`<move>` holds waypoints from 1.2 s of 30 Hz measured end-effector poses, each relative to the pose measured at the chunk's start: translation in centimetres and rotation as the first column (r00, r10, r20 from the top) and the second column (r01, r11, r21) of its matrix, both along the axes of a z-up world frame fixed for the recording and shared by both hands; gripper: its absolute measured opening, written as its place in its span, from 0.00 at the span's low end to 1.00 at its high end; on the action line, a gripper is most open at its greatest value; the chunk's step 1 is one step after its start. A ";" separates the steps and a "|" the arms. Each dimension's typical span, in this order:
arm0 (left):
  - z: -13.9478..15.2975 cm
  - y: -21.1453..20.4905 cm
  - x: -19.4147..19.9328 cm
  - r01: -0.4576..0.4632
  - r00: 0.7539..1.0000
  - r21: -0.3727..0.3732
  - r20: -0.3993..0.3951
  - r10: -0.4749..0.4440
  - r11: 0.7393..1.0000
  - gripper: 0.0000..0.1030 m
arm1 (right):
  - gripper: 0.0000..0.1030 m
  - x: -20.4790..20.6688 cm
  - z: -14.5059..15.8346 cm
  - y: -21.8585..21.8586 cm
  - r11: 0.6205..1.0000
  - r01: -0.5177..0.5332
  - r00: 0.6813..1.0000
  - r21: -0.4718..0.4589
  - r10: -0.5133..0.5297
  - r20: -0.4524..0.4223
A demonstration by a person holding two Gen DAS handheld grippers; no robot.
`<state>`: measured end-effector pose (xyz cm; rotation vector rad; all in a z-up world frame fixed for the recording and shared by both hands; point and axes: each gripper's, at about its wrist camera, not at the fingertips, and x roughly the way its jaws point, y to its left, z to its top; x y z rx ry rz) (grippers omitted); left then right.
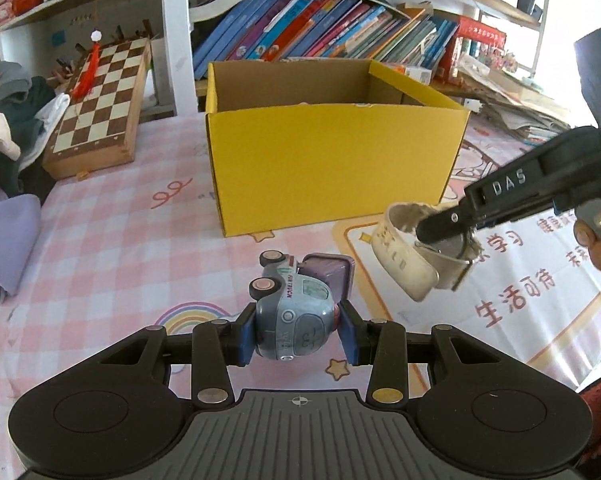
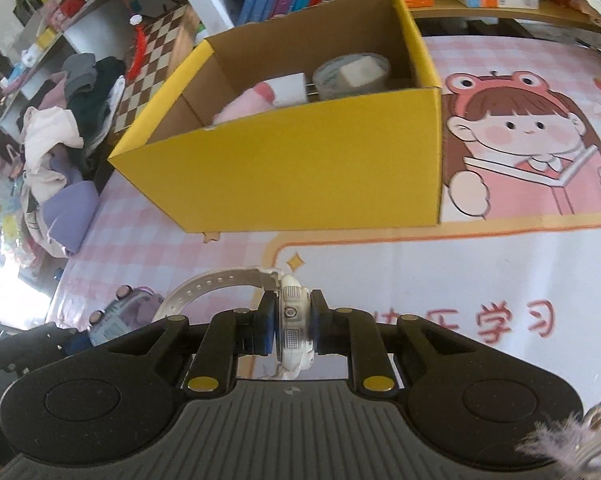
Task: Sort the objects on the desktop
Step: 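Carry the toy car into the yellow box with the left tool while the right tool carries the watch in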
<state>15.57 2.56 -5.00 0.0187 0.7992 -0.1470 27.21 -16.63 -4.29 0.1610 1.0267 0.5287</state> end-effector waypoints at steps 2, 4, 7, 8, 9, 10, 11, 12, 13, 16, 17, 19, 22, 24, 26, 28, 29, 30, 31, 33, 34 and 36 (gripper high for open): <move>0.4 0.0 0.0 0.002 1.000 -0.009 0.014 -0.002 1.000 0.38 | 0.16 -0.4 0.2 -0.3 1.000 0.008 1.000 -0.002 -0.008 0.009; 0.9 0.0 0.0 0.002 1.000 -0.017 0.029 -0.001 1.000 0.38 | 0.16 -0.8 0.6 -0.7 1.000 0.014 1.000 -0.006 -0.014 0.024; 1.9 -0.1 0.3 0.006 0.998 -0.024 0.059 -0.004 1.000 0.38 | 0.16 -1.1 1.6 -0.9 1.000 0.016 0.998 -0.007 -0.015 0.055; 2.2 -0.2 0.5 0.008 0.997 -0.025 0.071 -0.007 1.000 0.38 | 0.16 -1.2 1.9 -1.0 1.000 0.015 0.998 -0.007 -0.015 0.066; 2.6 -0.3 0.7 0.011 0.996 -0.026 0.083 -0.009 1.000 0.38 | 0.16 -1.3 2.3 -1.2 1.000 0.014 0.997 -0.006 -0.014 0.080; 3.0 -0.4 0.8 0.014 0.995 -0.026 0.095 -0.011 1.000 0.38 | 0.16 -1.4 2.7 -1.3 1.000 0.012 0.996 -0.004 -0.011 0.093; 3.4 -0.5 1.0 0.016 0.994 -0.027 0.108 -0.013 1.000 0.38 | 0.16 -1.4 3.1 -1.4 1.000 0.009 0.994 -0.002 -0.009 0.106; 3.8 -0.6 1.1 0.019 0.993 -0.028 0.120 -0.015 0.999 0.38 | 0.16 -1.3 3.5 -1.5 1.000 0.007 0.993 0.001 -0.007 0.120; 4.1 -0.7 1.3 0.021 0.991 -0.028 0.132 -0.017 0.999 0.38 | 0.16 -1.2 4.0 -1.6 1.000 0.006 0.991 0.004 -0.006 0.134; 5.3 -0.9 1.8 0.029 0.985 -0.030 0.169 -0.024 0.999 0.38 | 0.16 -0.6 5.4 -1.9 1.000 0.000 0.984 0.019 -0.003 0.176; 5.7 -1.0 2.0 0.032 0.983 -0.030 0.181 -0.026 0.999 0.38 | 0.16 -0.4 5.9 -2.0 1.000 -0.002 0.982 0.025 -0.003 0.191; 6.5 -1.1 2.7 0.036 0.978 -0.026 0.205 -0.030 0.999 0.38 | 0.16 0.3 7.0 -2.1 0.999 -0.010 0.975 0.033 0.002 0.223; 7.5 -1.3 3.9 0.041 0.971 -0.019 0.236 -0.035 0.999 0.38 | 0.16 1.5 8.4 -2.2 0.999 -0.018 0.964 0.040 0.006 0.265; 8.1 -1.3 4.9 0.042 0.967 -0.015 0.251 -0.037 0.999 0.38 | 0.16 2.4 9.1 -2.2 0.999 -0.023 0.957 0.043 0.009 0.288; 8.5 -1.4 5.7 0.041 0.964 -0.009 0.265 -0.037 0.999 0.38 | 0.16 3.4 9.6 -2.1 0.999 -0.031 0.951 0.041 0.016 0.309; 8.9 -1.4 6.5 0.038 0.960 -0.002 0.278 -0.036 0.999 0.38 | 0.16 4.4 9.9 -1.9 0.999 -0.038 0.945 0.032 0.025 0.327; 9.0 -1.4 6.9 0.036 0.959 0.000 0.281 -0.034 0.999 0.38 | 0.16 4.9 10.0 -1.7 0.999 -0.042 0.941 0.027 0.031 0.336; 9.0 -1.4 7.4 0.032 0.959 0.001 0.280 -0.031 0.999 0.38 | 0.16 5.4 10.1 -1.6 0.999 -0.047 0.938 0.021 0.037 0.344; 9.0 -1.3 7.9 0.028 0.960 0.001 0.280 -0.028 1.000 0.38 | 0.16 5.9 10.1 -1.4 0.999 -0.052 0.935 0.015 0.044 0.352; 9.1 -1.3 8.8 0.021 0.960 0.002 0.280 -0.021 1.000 0.38 | 0.16 7.0 10.2 -1.1 0.998 -0.058 0.928 0.001 0.054 0.368; 9.2 -1.2 9.3 0.017 0.960 0.003 0.280 -0.017 1.000 0.38 | 0.16 7.6 10.2 -0.9 0.998 -0.063 0.923 -0.014 0.063 0.378; 9.3 -1.1 10.3 0.010 0.960 0.004 0.279 -0.010 1.000 0.38 | 0.16 8.8 10.2 -0.4 0.996 -0.075 0.911 -0.054 0.091 0.403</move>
